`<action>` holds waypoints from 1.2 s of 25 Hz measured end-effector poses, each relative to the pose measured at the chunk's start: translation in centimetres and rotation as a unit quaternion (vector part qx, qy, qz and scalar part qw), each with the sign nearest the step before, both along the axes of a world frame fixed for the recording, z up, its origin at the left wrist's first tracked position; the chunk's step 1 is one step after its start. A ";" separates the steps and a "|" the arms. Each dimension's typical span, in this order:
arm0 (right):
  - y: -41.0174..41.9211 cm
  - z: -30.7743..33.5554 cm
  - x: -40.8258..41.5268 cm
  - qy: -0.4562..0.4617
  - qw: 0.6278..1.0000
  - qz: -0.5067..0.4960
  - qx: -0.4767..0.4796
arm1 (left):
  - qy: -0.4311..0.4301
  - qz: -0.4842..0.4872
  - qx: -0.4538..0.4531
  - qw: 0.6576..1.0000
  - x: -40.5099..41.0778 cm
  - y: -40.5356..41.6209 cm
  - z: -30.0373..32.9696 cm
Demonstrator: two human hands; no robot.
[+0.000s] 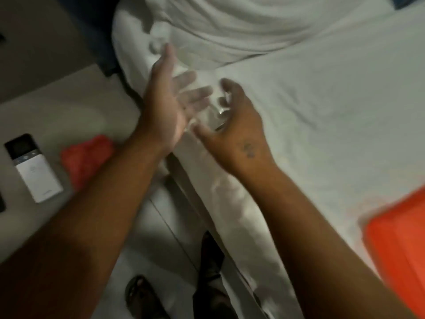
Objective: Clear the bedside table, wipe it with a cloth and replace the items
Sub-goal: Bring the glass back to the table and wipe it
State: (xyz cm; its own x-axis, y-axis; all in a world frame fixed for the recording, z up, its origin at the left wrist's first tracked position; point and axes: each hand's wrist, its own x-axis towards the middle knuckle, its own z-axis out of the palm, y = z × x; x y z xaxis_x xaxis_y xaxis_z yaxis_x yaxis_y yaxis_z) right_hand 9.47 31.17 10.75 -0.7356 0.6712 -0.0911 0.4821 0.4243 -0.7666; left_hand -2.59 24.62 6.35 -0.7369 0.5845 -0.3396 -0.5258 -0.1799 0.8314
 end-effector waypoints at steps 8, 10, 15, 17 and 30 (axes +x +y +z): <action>-17.9 -13.0 -10.5 -0.208 0.941 0.255 0.077 | -0.208 0.239 -0.051 0.947 -4.3 -25.1 -7.7; -20.7 -15.6 -11.2 -0.281 0.900 0.300 0.145 | -0.229 0.284 -0.048 0.930 -4.4 -28.2 -9.1; -19.2 -15.8 -12.0 -0.079 0.982 0.132 -0.111 | -0.213 0.281 -0.070 0.933 -4.9 -29.2 -9.9; -20.3 -13.0 -11.9 -0.019 0.968 0.103 -0.229 | -0.160 0.294 -0.121 0.934 -5.3 -28.3 -9.8; -20.2 -11.4 -11.4 0.000 0.938 0.171 -0.301 | -0.125 0.105 -0.175 0.971 -6.2 -23.3 -8.5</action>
